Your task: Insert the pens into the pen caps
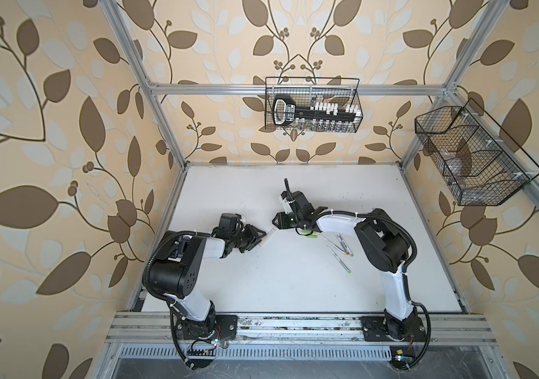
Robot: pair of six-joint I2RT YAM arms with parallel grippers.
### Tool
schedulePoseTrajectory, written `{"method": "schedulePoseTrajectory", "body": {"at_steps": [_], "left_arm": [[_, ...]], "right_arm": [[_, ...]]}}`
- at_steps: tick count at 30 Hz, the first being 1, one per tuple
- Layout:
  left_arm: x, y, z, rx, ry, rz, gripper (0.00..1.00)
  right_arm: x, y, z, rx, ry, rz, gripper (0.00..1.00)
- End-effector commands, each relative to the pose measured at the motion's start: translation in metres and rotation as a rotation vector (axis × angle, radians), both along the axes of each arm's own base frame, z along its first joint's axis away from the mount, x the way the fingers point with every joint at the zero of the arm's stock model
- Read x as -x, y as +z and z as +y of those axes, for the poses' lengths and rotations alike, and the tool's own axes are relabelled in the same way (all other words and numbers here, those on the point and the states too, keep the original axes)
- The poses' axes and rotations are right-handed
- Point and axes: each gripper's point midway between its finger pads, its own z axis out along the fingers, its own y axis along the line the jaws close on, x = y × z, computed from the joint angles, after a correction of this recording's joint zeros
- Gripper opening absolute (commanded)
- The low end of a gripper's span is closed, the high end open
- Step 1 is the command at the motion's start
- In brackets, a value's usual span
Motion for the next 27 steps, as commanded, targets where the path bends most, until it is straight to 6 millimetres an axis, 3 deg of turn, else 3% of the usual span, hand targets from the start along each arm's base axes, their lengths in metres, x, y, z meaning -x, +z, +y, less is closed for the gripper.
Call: {"method": "schedulePoseTrajectory", "body": {"at_steps": [1,6,16,18,22,27], "left_arm": [[0.002,0.017,-0.013,0.041,-0.048,-0.061,0.4],[0.009,0.021,-0.03,0.071,-0.068,-0.057,0.4],[0.016,0.025,-0.063,0.138,-0.098,-0.089,0.4],[0.015,0.027,-0.063,0.162,-0.084,-0.096,0.4],[0.013,0.026,-0.044,0.139,-0.005,-0.103,0.41],[0.018,0.039,-0.026,0.039,-0.002,-0.118,0.48]], "right_arm": [[0.012,0.003,-0.01,0.029,-0.009,-0.001,0.44],[0.027,-0.01,-0.01,0.046,0.0,0.032,0.45],[0.035,-0.021,0.009,0.045,0.062,0.07,0.46],[0.038,-0.023,0.013,0.05,0.079,0.076,0.46],[0.042,-0.023,0.009,0.068,0.072,0.07,0.46],[0.049,-0.022,0.005,0.097,0.079,0.063,0.47]]}}
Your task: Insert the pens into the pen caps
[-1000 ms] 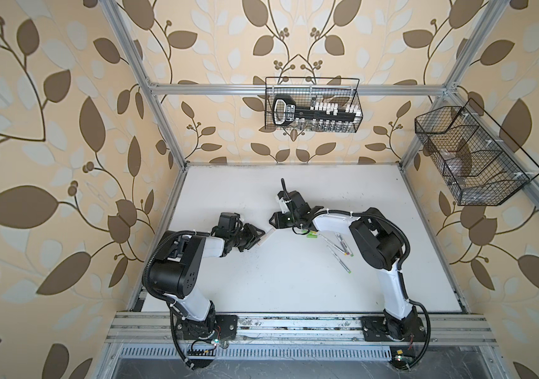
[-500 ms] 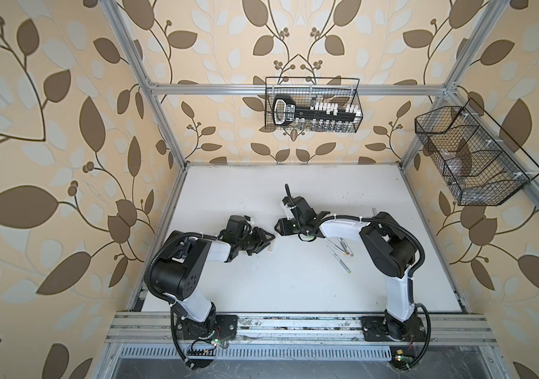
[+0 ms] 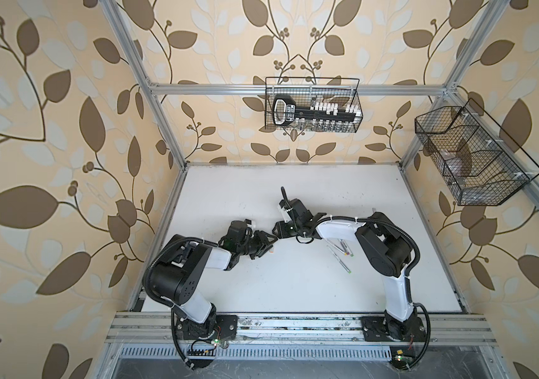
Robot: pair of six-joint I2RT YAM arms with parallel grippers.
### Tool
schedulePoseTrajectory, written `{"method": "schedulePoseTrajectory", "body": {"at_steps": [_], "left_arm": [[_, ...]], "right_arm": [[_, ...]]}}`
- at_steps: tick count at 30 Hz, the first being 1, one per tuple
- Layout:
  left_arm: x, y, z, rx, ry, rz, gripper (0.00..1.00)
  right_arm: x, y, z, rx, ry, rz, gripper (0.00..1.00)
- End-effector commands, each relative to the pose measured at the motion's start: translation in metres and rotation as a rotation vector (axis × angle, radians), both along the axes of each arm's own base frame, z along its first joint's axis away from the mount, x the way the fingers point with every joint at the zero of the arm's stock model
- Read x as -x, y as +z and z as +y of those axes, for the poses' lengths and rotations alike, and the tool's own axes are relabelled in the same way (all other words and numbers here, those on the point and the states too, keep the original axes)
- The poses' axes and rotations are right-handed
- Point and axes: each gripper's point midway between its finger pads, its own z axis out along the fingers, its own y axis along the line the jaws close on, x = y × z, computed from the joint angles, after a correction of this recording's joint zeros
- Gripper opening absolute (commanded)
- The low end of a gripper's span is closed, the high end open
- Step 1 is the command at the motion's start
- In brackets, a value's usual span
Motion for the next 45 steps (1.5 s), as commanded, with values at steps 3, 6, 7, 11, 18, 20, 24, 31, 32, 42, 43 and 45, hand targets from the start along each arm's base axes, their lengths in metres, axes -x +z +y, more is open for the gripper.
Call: {"method": "schedulePoseTrajectory", "body": {"at_steps": [3,6,7,11,18,20,24,31,32,42,43,45], "left_arm": [[-0.004,0.037,0.02,-0.106,0.026,-0.107,0.56],[0.001,0.051,0.031,-0.162,0.026,-0.128,0.67],[0.002,0.053,0.036,-0.177,0.033,-0.127,0.71],[0.005,0.065,0.057,-0.207,0.077,-0.129,0.98],[0.008,0.08,0.092,-0.237,0.171,-0.14,0.99],[0.008,0.082,0.096,-0.238,0.18,-0.141,0.99],[0.008,0.083,0.098,-0.239,0.179,-0.141,0.99],[0.011,0.079,0.101,-0.25,0.181,-0.126,0.99],[0.011,0.079,0.101,-0.252,0.183,-0.124,0.99],[0.004,0.074,0.1,-0.251,0.168,-0.101,0.99],[0.003,0.073,0.099,-0.25,0.163,-0.099,0.99],[0.001,0.073,0.097,-0.242,0.151,-0.103,0.99]], "right_arm": [[0.021,-0.006,0.003,0.055,0.041,0.021,0.48],[0.026,-0.007,0.011,0.06,0.048,0.019,0.49],[0.027,-0.008,0.013,0.073,0.05,0.016,0.49],[0.037,-0.012,0.016,0.169,0.063,-0.001,0.49],[0.061,-0.025,0.002,0.389,0.074,-0.022,0.48],[0.066,-0.031,0.0,0.421,0.079,-0.02,0.47],[0.072,-0.044,-0.009,0.467,0.078,0.002,0.42],[0.071,-0.054,-0.016,0.483,0.092,0.029,0.28],[0.07,-0.055,-0.018,0.491,0.095,0.029,0.26],[0.063,-0.041,-0.034,0.531,0.111,-0.027,0.14],[0.063,-0.037,-0.034,0.524,0.113,-0.04,0.14],[0.061,-0.03,-0.034,0.503,0.122,-0.084,0.13]]}}
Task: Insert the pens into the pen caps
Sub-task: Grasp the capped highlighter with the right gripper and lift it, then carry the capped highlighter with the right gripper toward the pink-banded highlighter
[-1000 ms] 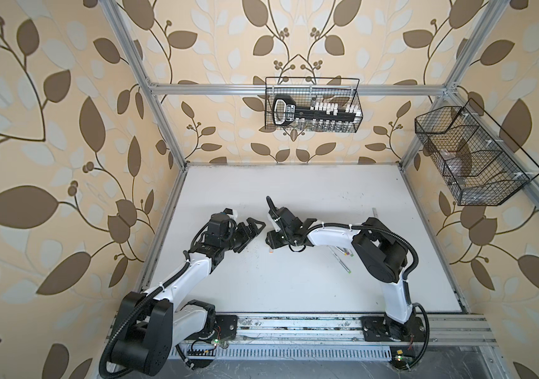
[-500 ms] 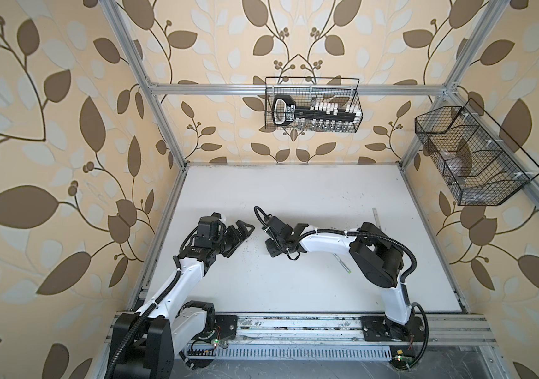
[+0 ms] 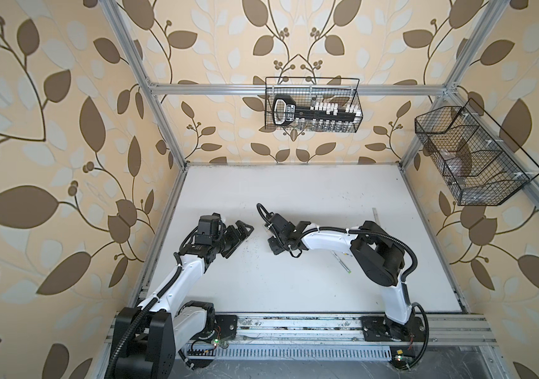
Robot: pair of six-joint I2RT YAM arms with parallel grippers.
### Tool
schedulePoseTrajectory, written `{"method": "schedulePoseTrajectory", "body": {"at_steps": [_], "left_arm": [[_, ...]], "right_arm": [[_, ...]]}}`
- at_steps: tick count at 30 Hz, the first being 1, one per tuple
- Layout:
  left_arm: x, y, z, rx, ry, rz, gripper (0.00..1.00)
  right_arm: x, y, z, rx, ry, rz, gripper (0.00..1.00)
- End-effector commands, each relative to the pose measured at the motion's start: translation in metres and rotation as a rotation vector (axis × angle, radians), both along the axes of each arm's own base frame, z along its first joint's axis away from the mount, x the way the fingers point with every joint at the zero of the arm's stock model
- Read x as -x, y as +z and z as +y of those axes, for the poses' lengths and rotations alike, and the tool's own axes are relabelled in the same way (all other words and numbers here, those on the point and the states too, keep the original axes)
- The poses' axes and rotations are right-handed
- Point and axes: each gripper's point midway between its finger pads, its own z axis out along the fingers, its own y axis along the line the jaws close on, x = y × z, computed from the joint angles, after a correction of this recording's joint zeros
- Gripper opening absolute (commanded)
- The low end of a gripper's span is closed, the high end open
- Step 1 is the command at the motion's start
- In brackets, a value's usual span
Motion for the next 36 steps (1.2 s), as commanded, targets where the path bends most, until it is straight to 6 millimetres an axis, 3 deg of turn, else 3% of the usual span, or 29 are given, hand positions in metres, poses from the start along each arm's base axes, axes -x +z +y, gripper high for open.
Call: {"method": "schedulePoseTrajectory", "body": {"at_steps": [1,9,16,20,24,29,36], "left_arm": [[-0.012,0.018,-0.005,0.012,-0.044,-0.074,0.99],[-0.018,0.019,-0.025,0.099,-0.143,-0.123,0.78],[-0.018,0.022,-0.052,0.101,-0.252,-0.154,0.71],[-0.018,0.029,-0.056,0.11,-0.265,-0.182,0.69],[-0.015,0.04,-0.063,0.129,-0.3,-0.227,0.6],[-0.011,0.058,-0.071,0.145,-0.334,-0.299,0.53],[-0.007,0.062,-0.076,0.144,-0.363,-0.305,0.28]], "right_arm": [[0.014,-0.014,-0.033,0.107,0.024,0.003,0.12],[0.031,0.029,-0.026,-0.048,0.07,-0.155,0.11],[0.056,0.06,-0.013,-0.189,0.113,-0.201,0.11],[0.068,0.081,-0.009,-0.285,0.12,-0.227,0.11],[0.078,0.097,-0.005,-0.342,0.142,-0.254,0.11],[0.083,0.106,-0.003,-0.367,0.153,-0.262,0.11],[0.083,0.115,-0.004,-0.389,0.141,-0.275,0.1]]}}
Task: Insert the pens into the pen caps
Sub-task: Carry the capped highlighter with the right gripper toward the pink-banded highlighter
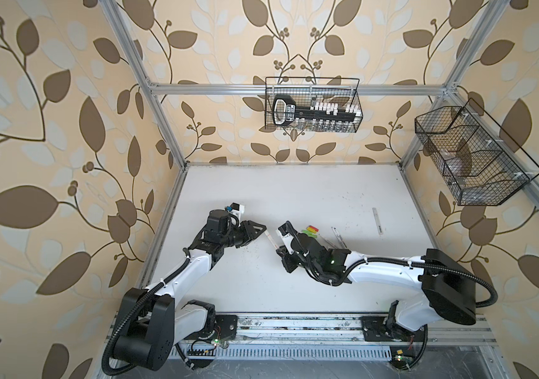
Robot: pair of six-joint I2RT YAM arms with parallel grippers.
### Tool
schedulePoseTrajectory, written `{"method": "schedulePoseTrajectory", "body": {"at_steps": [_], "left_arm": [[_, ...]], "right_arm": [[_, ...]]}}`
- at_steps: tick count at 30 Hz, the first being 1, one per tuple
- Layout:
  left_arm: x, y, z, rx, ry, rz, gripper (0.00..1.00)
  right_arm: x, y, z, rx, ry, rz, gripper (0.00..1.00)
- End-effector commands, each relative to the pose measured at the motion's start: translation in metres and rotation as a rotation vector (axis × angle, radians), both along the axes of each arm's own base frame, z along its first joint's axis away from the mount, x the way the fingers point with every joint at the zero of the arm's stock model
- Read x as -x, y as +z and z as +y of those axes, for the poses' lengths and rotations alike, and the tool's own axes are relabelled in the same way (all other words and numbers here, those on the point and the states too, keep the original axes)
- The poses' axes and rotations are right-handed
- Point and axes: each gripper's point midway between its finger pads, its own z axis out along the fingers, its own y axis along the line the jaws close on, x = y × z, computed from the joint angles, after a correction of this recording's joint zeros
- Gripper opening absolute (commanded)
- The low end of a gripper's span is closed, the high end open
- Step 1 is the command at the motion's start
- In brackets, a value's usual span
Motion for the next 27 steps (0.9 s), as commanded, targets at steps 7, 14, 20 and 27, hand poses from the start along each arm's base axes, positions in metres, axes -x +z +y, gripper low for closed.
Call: {"method": "schedulePoseTrajectory", "body": {"at_steps": [7,14,20,27], "left_arm": [[0.0,0.028,-0.013,0.032,-0.067,-0.091,0.1],[0.003,0.028,-0.018,0.042,-0.094,-0.087,0.0],[0.002,0.029,-0.016,0.026,-0.078,-0.084,0.2],[-0.01,0.06,-0.003,0.005,0.012,-0.162,0.99]], "right_arm": [[-0.001,0.017,0.006,-0.057,-0.001,-0.02,0.1],[-0.007,0.02,0.011,-0.059,-0.007,-0.024,0.1],[-0.015,0.023,0.01,-0.039,-0.008,-0.021,0.1],[-0.022,-0.003,-0.018,0.068,-0.05,0.046,0.1]]}}
